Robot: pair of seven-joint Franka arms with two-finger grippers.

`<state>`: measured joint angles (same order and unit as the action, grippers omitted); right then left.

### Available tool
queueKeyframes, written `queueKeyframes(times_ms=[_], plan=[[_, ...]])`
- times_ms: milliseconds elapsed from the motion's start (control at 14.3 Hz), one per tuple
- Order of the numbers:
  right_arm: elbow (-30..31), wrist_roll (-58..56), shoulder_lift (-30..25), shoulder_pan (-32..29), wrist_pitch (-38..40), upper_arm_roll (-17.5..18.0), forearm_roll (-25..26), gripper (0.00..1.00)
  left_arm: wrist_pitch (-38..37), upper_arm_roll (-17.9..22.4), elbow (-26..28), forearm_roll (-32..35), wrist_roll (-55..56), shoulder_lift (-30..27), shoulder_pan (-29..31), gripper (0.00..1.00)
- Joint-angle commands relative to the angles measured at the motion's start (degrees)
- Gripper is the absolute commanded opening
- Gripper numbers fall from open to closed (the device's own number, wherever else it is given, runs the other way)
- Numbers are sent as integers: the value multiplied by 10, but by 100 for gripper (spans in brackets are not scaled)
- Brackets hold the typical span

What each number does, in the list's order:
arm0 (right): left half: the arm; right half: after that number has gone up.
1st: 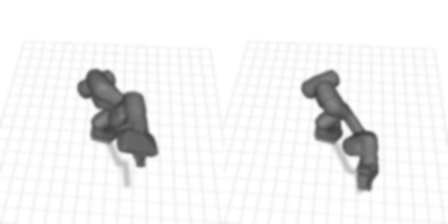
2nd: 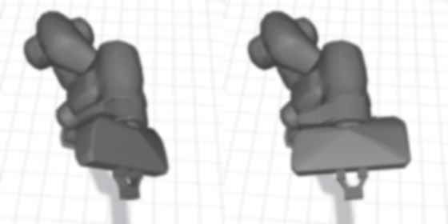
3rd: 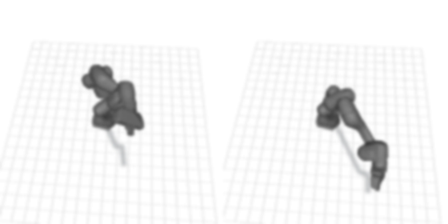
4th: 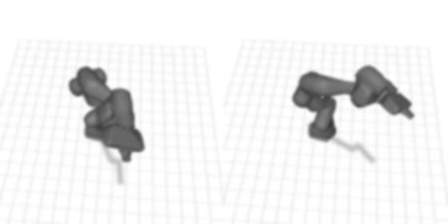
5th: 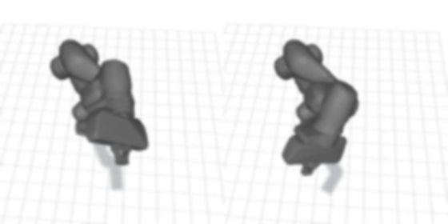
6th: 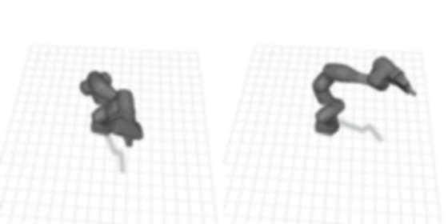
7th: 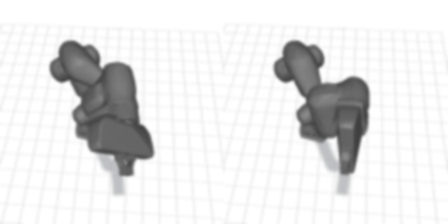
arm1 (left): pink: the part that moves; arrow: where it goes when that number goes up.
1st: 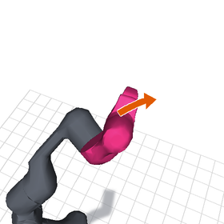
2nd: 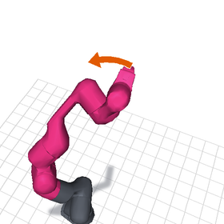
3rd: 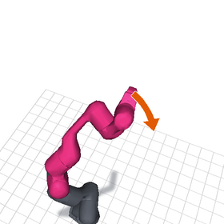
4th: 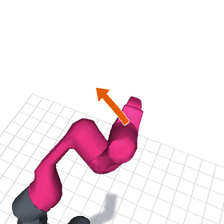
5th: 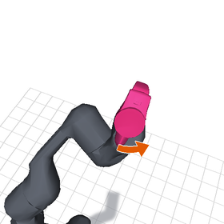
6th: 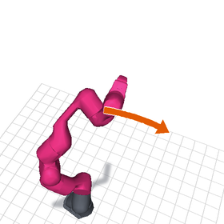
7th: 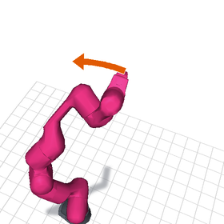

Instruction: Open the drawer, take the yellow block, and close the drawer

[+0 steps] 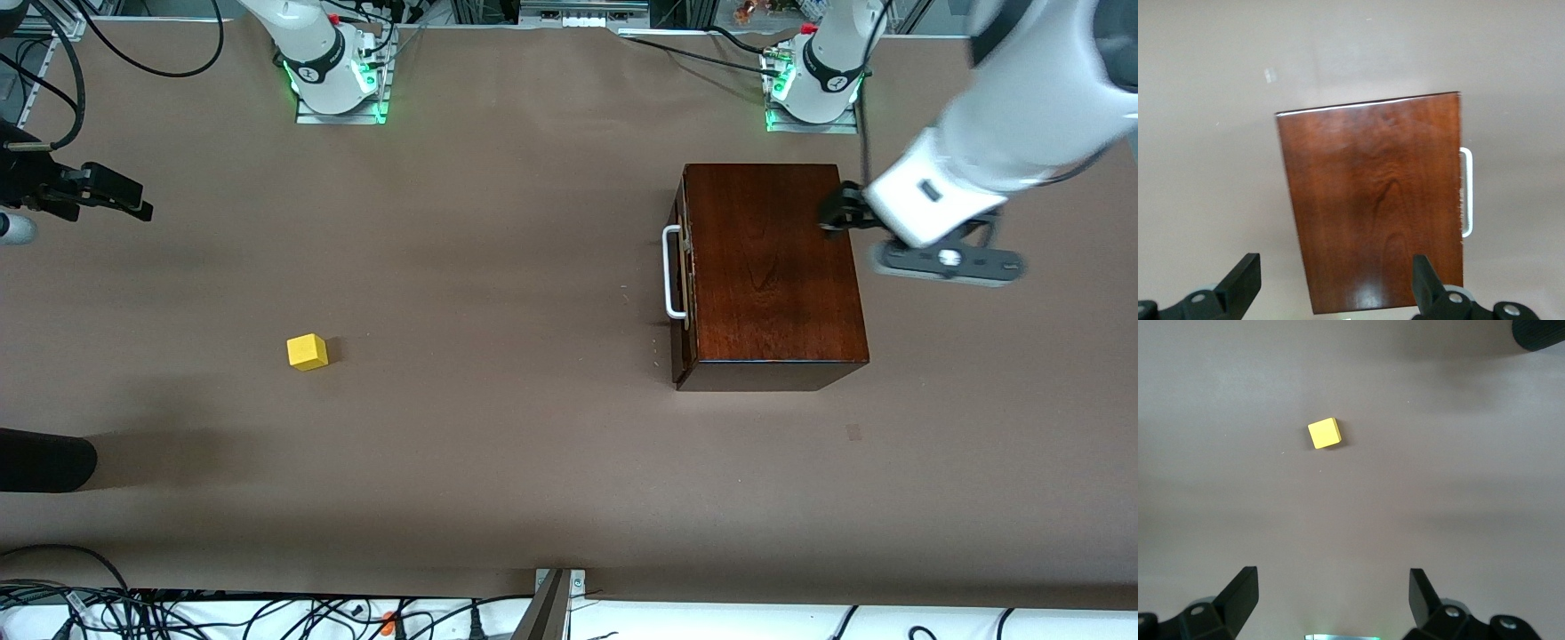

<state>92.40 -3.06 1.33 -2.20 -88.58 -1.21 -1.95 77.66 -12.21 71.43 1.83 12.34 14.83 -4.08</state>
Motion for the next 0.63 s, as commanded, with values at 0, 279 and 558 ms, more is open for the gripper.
queueKeyframes(times_ms=[0,279,558], plan=[[-5,5,-4,-10,10,9,5,100,13,55,72,-32,-29,-54,1,100],[-4,5,-5,-10,10,9,6,100,77,107,164,-36,-95,-108,1,100],[-5,5,-4,-10,9,9,6,100,106,115,202,-37,-96,-131,2,100]])
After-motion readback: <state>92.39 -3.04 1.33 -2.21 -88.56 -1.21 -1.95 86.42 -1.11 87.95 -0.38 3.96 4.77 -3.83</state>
